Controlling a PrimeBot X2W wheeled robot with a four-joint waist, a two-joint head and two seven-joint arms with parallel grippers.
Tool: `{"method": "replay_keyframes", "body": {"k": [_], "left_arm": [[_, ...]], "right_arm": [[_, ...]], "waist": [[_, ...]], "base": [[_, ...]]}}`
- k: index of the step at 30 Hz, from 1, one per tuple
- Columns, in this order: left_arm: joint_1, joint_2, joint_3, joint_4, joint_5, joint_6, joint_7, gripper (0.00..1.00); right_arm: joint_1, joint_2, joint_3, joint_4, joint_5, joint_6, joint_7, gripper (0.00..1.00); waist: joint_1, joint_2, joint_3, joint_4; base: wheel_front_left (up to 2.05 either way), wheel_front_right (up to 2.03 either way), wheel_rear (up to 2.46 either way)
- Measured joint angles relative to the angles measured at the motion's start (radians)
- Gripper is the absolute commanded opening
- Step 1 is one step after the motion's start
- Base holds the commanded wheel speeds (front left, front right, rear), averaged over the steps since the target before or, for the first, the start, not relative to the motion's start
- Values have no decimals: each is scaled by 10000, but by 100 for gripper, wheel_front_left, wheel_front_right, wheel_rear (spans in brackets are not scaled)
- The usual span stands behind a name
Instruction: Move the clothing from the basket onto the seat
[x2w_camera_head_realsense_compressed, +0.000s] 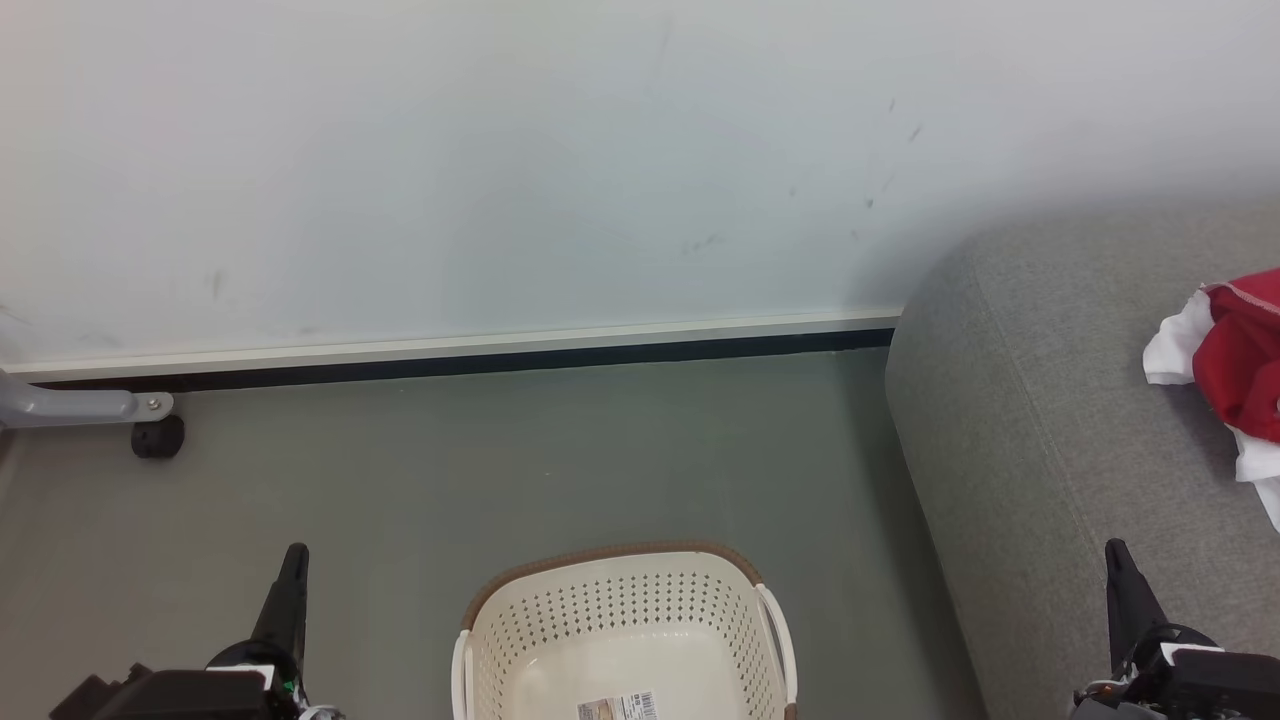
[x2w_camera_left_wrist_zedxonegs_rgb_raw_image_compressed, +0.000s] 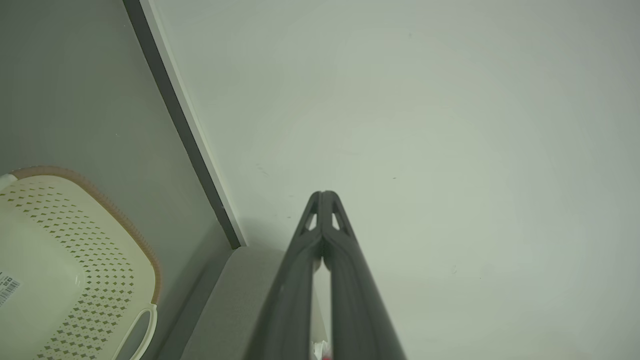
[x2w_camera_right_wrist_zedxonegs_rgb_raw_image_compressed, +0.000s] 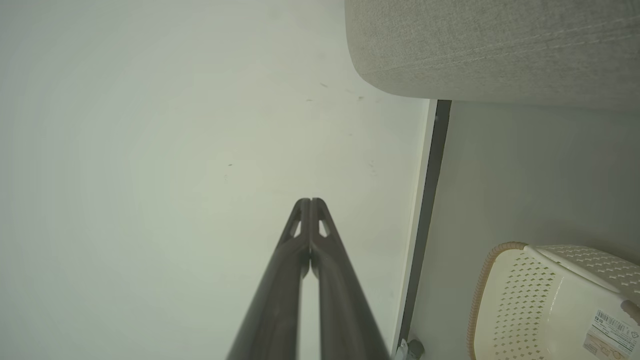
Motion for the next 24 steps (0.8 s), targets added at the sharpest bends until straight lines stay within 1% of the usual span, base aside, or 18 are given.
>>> {"method": "replay_keyframes", "body": {"k": [24], "left_arm": [[0,0,0,4,0,0,0,0]], "right_arm": [[0,2,0,-2,2,0,0,0]], "waist": [[-1,0,0,0]], "base": [[0,0,0]]}}
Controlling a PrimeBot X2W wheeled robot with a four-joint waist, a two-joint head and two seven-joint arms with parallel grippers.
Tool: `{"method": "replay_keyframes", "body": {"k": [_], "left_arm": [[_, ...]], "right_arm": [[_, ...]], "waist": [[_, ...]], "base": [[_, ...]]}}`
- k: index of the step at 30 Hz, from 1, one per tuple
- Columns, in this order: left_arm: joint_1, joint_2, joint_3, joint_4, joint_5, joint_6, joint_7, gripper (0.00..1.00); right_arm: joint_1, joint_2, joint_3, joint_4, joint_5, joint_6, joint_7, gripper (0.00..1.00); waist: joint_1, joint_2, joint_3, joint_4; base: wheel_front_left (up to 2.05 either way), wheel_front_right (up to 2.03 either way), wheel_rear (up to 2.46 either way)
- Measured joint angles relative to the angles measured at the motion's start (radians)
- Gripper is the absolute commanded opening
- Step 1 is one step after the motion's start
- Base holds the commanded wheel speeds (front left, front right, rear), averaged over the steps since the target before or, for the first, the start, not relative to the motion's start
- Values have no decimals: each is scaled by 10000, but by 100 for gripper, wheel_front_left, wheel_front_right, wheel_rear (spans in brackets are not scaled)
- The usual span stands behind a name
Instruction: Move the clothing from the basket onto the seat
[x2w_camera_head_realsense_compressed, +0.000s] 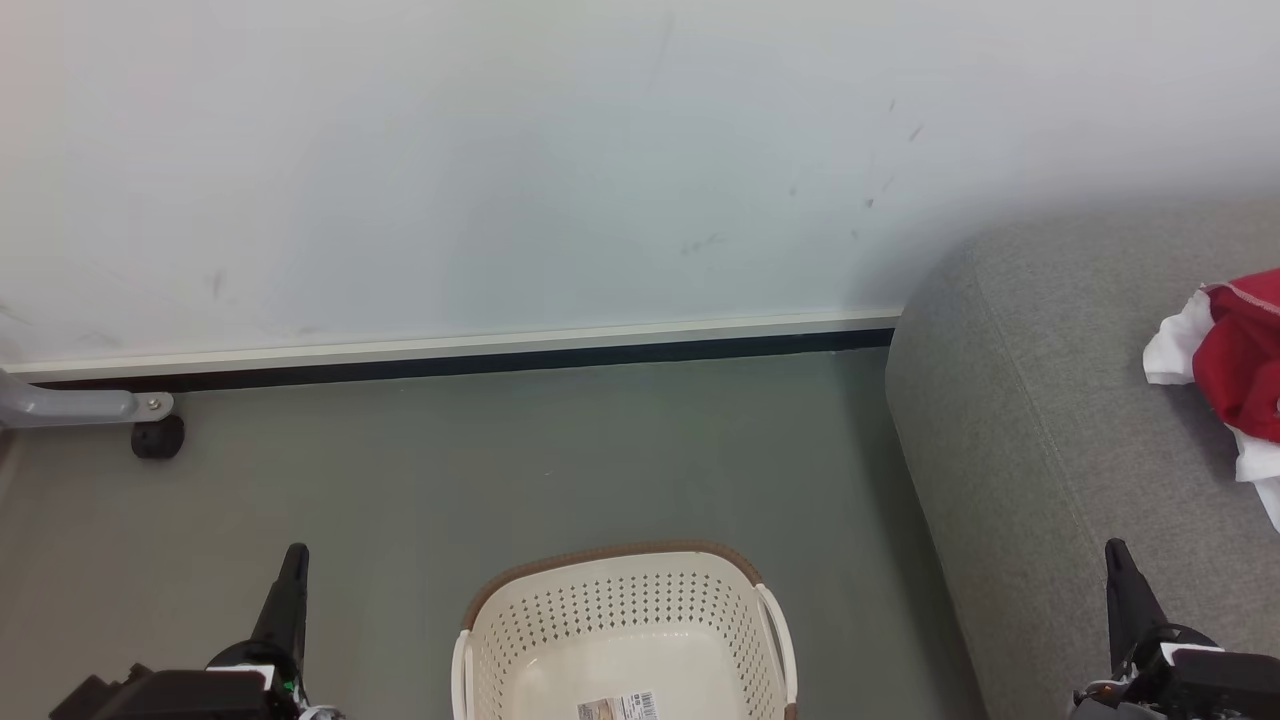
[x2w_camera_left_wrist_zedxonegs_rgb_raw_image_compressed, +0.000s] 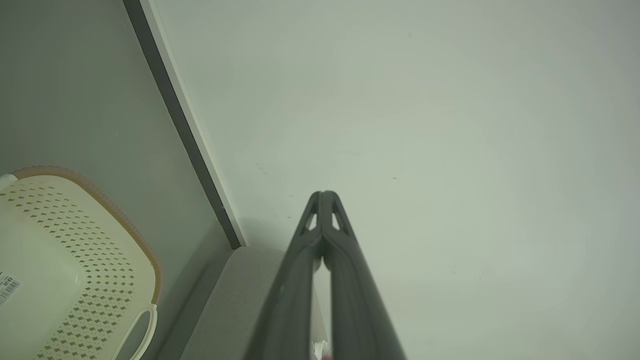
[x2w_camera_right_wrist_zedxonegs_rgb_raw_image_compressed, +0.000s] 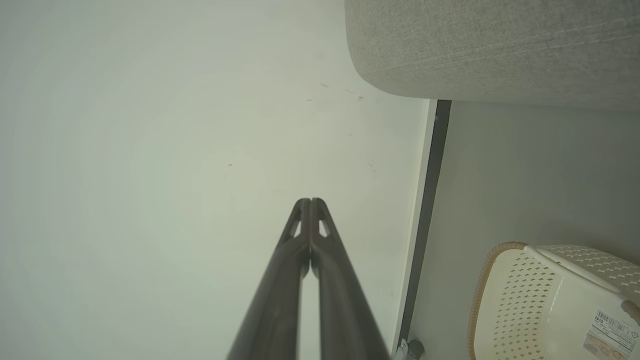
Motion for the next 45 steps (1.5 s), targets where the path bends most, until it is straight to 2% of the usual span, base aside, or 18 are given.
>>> {"method": "replay_keyframes", "body": {"k": [45], "left_arm": [[0,0,0,0,-2,-2,0,0]], "right_arm": [[0,0,0,-4,0,2,0,0]], "waist": [[0,0,2,0]], "base": [[0,0,0]]}}
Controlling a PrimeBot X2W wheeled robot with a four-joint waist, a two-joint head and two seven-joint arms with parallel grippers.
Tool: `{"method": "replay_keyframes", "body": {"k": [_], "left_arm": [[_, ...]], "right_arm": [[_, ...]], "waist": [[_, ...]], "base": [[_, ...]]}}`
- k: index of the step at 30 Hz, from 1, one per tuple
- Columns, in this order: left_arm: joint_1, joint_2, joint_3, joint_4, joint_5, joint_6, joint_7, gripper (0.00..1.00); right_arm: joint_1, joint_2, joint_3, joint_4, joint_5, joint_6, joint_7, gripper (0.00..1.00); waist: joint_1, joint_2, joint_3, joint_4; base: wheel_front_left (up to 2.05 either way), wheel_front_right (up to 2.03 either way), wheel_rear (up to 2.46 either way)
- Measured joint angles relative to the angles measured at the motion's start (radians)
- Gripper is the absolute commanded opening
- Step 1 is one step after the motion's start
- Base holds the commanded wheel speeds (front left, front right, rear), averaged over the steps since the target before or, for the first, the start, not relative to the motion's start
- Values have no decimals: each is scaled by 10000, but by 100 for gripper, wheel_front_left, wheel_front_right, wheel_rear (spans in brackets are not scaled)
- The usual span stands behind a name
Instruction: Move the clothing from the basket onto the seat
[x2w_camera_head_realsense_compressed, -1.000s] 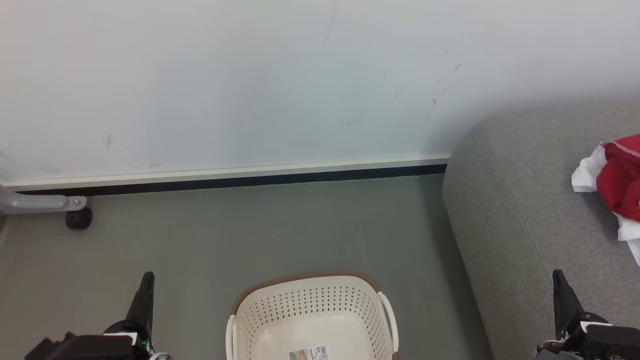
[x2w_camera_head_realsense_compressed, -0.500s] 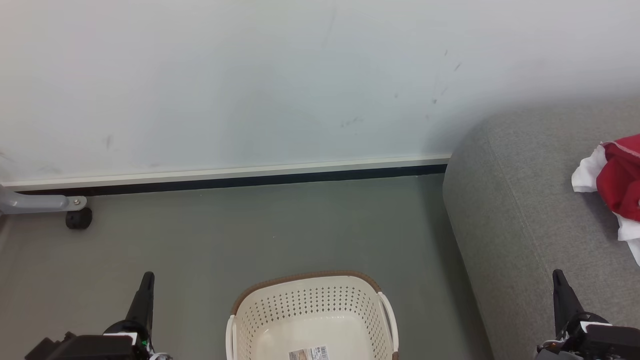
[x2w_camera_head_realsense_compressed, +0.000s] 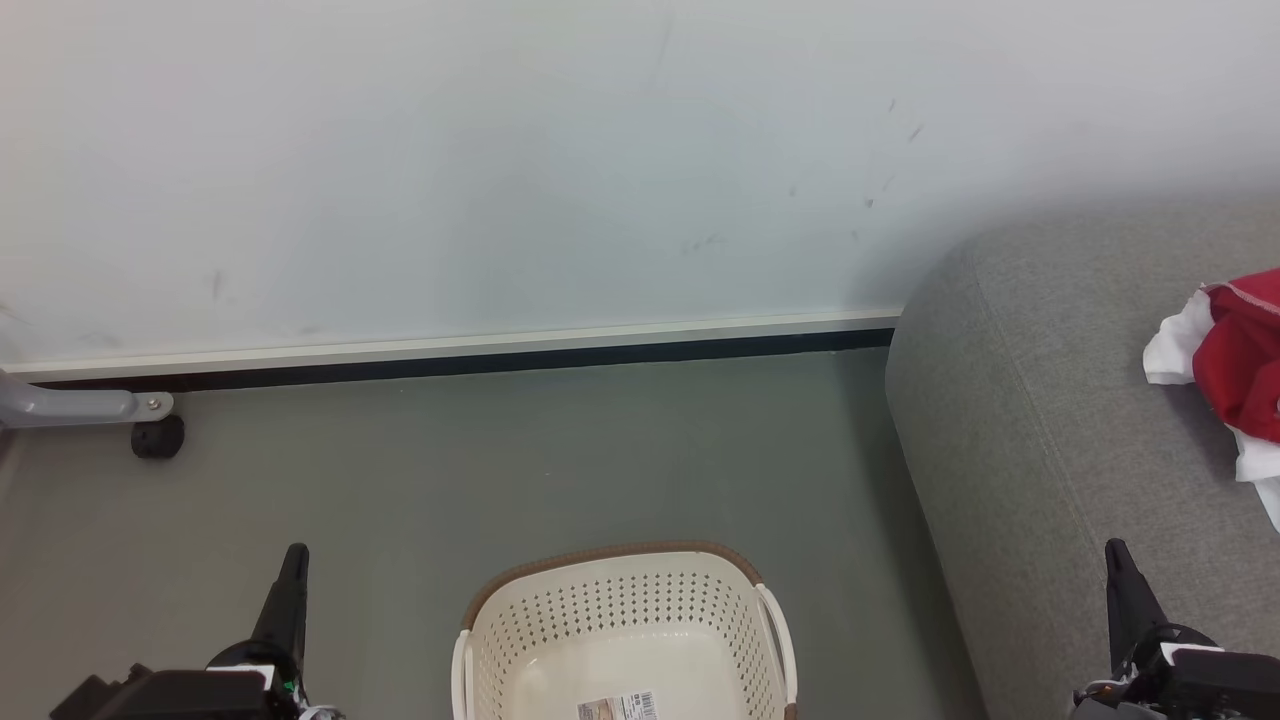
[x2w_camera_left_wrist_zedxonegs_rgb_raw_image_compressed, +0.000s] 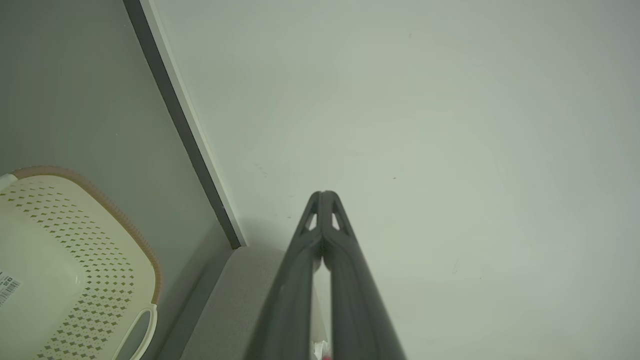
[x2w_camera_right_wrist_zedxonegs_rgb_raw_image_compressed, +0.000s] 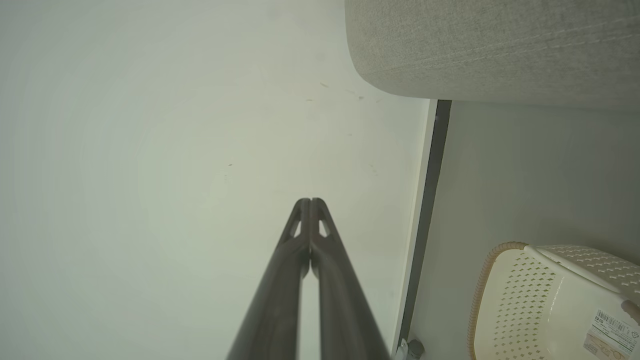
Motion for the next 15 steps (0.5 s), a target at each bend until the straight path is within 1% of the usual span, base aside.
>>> {"method": "replay_keyframes", "body": {"k": [15], "left_arm": [[0,0,0,-2,0,0,0,0]], "right_arm": [[0,0,0,-2,0,0,0,0]], "waist": [[0,0,0,0]], "base": [[0,0,0]]}}
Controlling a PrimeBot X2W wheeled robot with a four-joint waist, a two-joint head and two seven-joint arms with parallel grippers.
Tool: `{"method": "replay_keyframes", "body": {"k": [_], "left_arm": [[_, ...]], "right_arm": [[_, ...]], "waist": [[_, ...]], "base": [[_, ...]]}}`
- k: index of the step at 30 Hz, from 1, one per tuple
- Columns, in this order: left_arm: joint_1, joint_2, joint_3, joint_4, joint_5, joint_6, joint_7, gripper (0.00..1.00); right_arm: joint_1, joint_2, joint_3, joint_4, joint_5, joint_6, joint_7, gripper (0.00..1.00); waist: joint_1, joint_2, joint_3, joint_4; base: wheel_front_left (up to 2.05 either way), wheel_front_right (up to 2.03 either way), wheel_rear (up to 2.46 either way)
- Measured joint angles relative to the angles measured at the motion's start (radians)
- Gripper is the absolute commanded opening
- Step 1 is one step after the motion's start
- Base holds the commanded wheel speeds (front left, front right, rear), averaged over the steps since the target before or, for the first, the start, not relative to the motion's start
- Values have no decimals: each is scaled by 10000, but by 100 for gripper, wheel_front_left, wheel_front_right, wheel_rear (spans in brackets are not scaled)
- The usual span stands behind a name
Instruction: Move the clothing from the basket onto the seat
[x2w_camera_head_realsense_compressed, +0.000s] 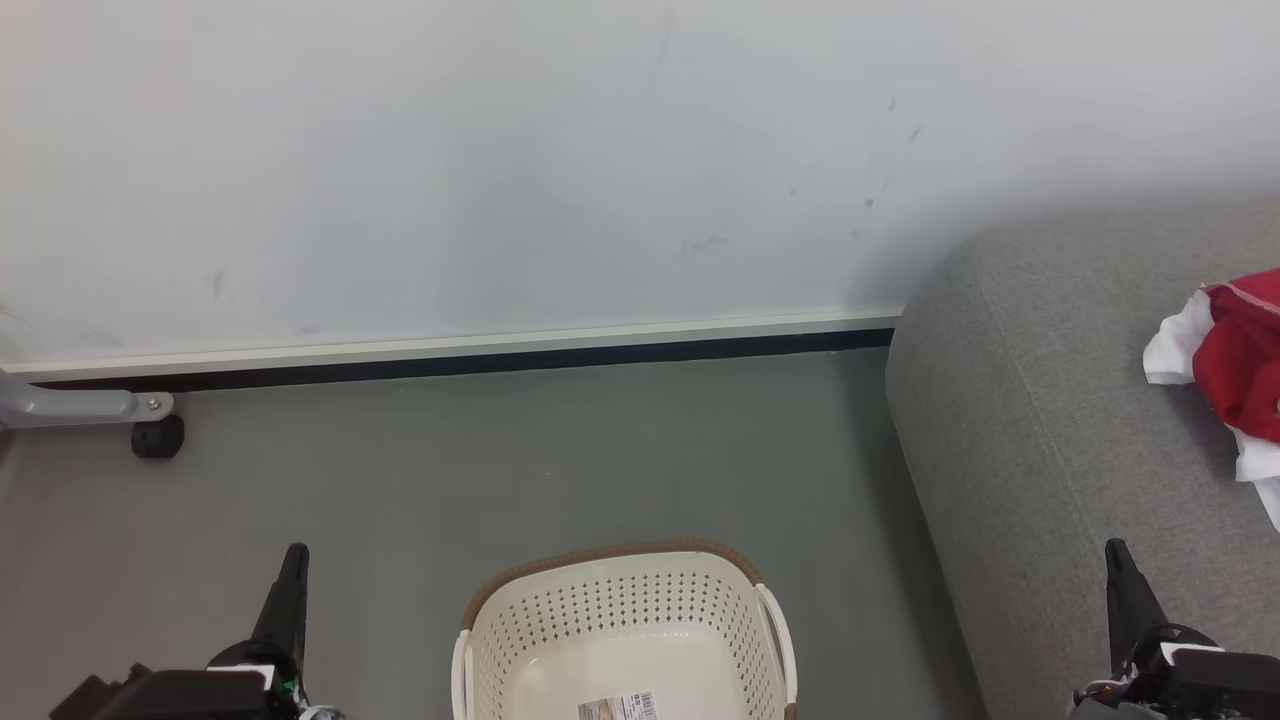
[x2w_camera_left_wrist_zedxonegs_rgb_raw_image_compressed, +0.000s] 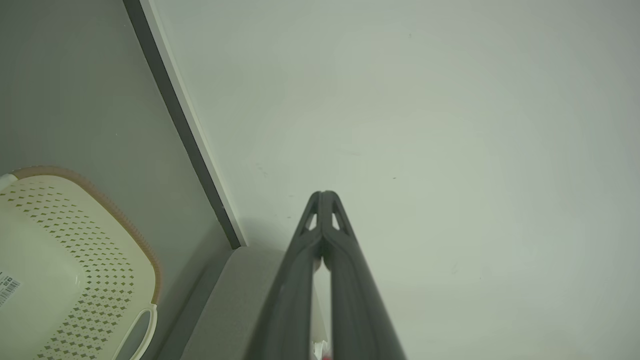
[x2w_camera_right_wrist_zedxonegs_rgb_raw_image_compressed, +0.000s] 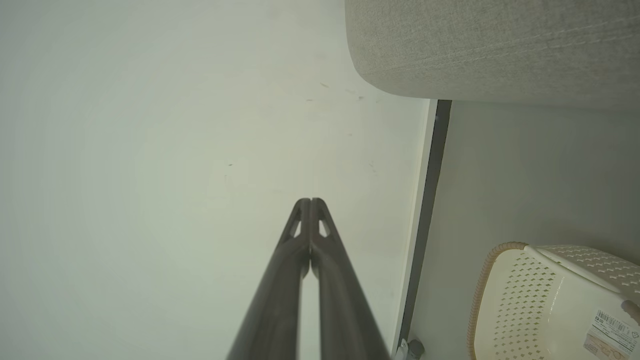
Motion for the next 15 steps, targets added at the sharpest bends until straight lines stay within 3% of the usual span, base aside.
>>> {"method": "replay_keyframes", "body": {"k": [15], "left_arm": [[0,0,0,-2,0,0,0,0]], "right_arm": [[0,0,0,-2,0,0,0,0]], "waist": [[0,0,0,0]], "base": [[0,0,0]]}}
